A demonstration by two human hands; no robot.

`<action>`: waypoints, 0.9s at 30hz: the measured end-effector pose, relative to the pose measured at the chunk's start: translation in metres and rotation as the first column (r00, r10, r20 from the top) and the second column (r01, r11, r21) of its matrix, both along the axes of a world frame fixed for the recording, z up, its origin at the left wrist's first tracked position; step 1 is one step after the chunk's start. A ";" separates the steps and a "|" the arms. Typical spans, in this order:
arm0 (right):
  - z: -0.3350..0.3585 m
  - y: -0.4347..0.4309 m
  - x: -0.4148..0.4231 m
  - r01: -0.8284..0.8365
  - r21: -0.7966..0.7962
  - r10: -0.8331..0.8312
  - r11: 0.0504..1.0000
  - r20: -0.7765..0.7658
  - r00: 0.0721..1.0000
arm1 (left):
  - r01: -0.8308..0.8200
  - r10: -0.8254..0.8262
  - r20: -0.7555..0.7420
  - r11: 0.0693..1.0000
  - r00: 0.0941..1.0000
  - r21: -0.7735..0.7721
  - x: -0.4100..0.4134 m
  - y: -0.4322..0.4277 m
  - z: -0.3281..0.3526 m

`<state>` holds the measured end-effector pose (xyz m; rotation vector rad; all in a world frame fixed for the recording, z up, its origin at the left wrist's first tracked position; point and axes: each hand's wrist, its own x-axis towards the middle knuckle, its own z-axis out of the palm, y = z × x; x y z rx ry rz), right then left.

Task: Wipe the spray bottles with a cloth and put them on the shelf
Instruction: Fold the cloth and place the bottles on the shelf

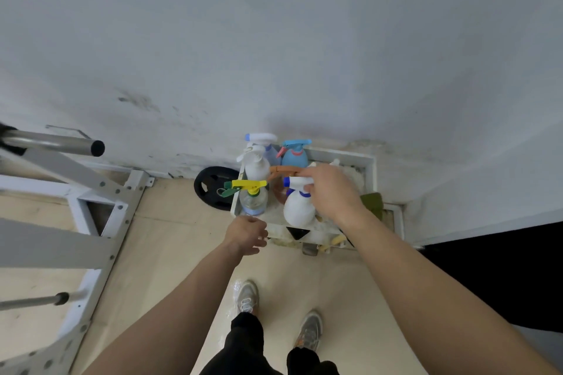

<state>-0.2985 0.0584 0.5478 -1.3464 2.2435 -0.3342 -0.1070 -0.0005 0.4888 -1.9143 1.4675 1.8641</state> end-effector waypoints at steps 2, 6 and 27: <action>-0.016 -0.003 0.012 -0.012 0.004 0.011 1.000 0.016 1.000 | -0.172 0.174 -0.040 0.984 0.984 0.035 0.006 -0.003 -0.002; -0.037 -0.009 0.026 -0.003 0.003 0.003 1.000 0.007 1.000 | -0.352 0.355 -0.141 0.935 0.924 0.046 0.012 -0.012 -0.006; -0.059 -0.015 0.041 -0.046 0.006 0.046 0.999 -0.072 0.996 | -0.459 0.453 -0.274 0.887 0.848 0.046 0.003 -0.034 -0.015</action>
